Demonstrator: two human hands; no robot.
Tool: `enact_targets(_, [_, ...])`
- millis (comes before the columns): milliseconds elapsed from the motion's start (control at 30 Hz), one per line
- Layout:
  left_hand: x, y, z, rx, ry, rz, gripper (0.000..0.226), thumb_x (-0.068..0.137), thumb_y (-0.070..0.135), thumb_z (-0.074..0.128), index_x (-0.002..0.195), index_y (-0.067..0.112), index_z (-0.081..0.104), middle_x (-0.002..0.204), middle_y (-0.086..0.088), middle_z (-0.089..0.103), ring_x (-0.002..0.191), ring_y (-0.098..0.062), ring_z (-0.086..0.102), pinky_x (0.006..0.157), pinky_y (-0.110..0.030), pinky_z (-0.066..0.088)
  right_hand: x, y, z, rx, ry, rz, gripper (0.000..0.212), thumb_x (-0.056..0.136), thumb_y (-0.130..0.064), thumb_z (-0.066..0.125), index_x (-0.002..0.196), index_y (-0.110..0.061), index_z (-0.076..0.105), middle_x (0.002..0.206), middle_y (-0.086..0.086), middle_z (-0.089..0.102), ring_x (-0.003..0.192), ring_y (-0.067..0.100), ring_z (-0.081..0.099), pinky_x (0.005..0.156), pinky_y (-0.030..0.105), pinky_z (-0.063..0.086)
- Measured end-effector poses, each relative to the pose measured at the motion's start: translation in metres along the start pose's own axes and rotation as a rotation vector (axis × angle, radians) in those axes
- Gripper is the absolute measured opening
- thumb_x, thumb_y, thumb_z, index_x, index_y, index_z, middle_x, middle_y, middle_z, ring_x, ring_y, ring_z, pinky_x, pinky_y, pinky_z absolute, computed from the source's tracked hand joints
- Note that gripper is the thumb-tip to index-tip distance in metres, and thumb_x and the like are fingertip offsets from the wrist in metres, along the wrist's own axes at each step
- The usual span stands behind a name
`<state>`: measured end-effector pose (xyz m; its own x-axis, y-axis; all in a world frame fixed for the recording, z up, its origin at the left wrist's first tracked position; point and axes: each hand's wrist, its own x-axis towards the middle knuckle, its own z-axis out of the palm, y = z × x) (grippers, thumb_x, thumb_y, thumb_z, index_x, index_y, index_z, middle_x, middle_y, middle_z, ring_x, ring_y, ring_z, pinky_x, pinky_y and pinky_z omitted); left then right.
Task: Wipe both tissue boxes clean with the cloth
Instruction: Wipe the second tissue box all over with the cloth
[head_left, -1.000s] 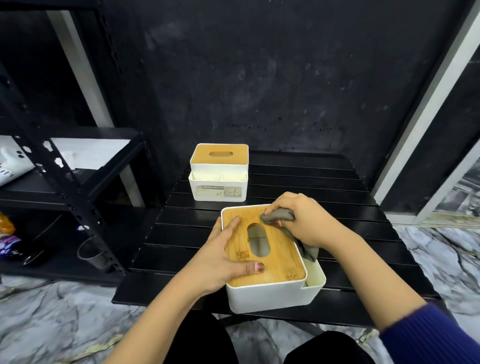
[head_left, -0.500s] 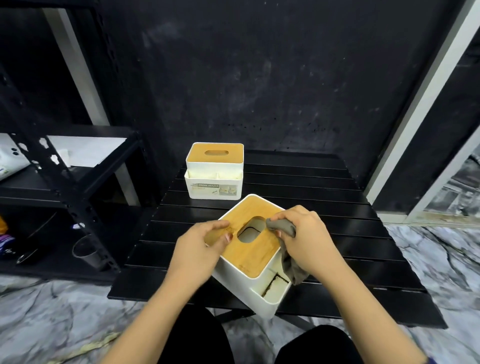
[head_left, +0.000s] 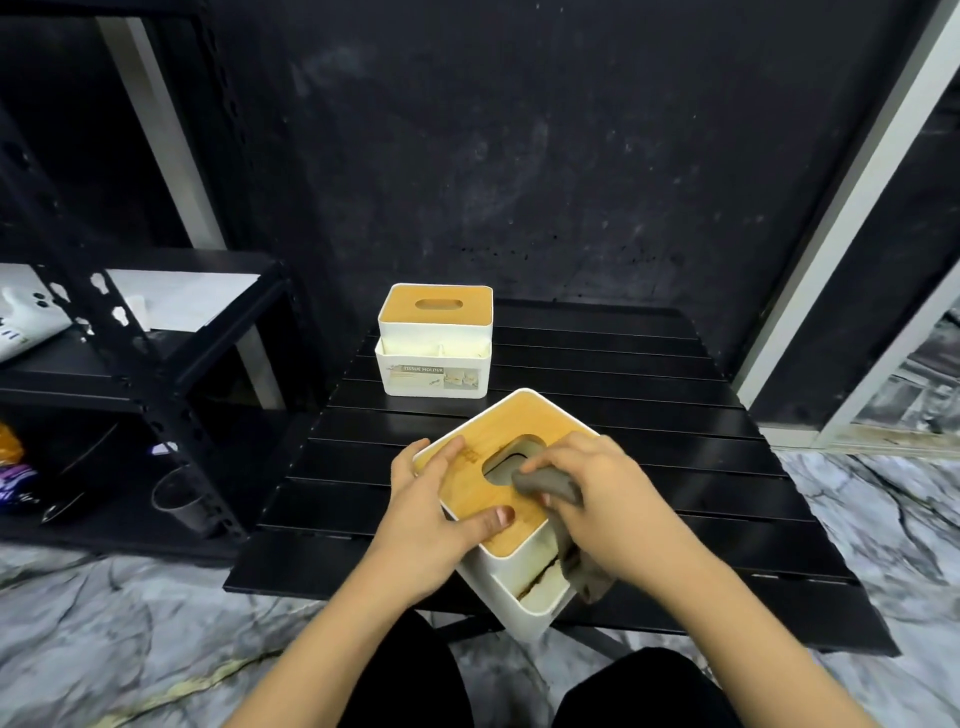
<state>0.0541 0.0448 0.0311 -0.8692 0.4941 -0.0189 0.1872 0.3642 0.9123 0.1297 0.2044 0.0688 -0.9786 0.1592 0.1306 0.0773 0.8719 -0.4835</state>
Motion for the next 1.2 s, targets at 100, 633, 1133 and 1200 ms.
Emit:
enact_targets(100, [0.004,0.000,-0.001,-0.007,-0.022,-0.001,0.084,0.071,0.028,0.079,0.142,0.025,0.034,0.140,0.006,0.020,0.116,-0.003,0.034,0.095,-0.014,0.028,0.011,0.019,-0.011,0.008,0.059,0.094,0.027,0.088,-0.015,0.053,0.101,-0.035,0.065,0.106,-0.011,0.053,0.103,0.015,0.042,0.092,0.041,0.040])
enact_targets(633, [0.036,-0.001,-0.024,-0.027,-0.274,-0.037,0.082,0.072,0.027,0.077,0.142,0.031,0.036,0.133,0.009,0.036,0.119,-0.007,0.039,0.096,-0.011,0.029,0.007,0.044,-0.027,-0.013,0.031,0.096,0.028,0.086,-0.012,0.057,0.095,-0.037,0.064,0.097,-0.020,0.050,0.099,0.015,0.046,0.088,0.038,0.043])
enact_targets(1133, [0.052,-0.003,-0.009,-0.154,-0.240,-0.036,0.059,0.081,0.016,0.071,0.133,0.031,0.049,0.141,0.013,0.039,0.107,0.003,0.053,0.084,-0.007,0.044,0.008,0.053,-0.021,0.024,0.138,0.127,0.025,0.086,-0.011,0.058,0.100,-0.031,0.065,0.102,-0.008,0.052,0.098,0.014,0.045,0.084,0.035,0.045])
enact_targets(1200, [0.052,-0.003,-0.009,-0.192,-0.264,-0.038,0.051,0.081,0.014,0.071,0.125,0.034,0.055,0.141,0.013,0.041,0.098,0.006,0.056,0.074,-0.005,0.046,0.010,0.053,-0.025,0.021,0.111,0.138,0.026,0.087,-0.011,0.056,0.098,-0.033,0.064,0.102,-0.009,0.051,0.098,0.013,0.042,0.086,0.035,0.043])
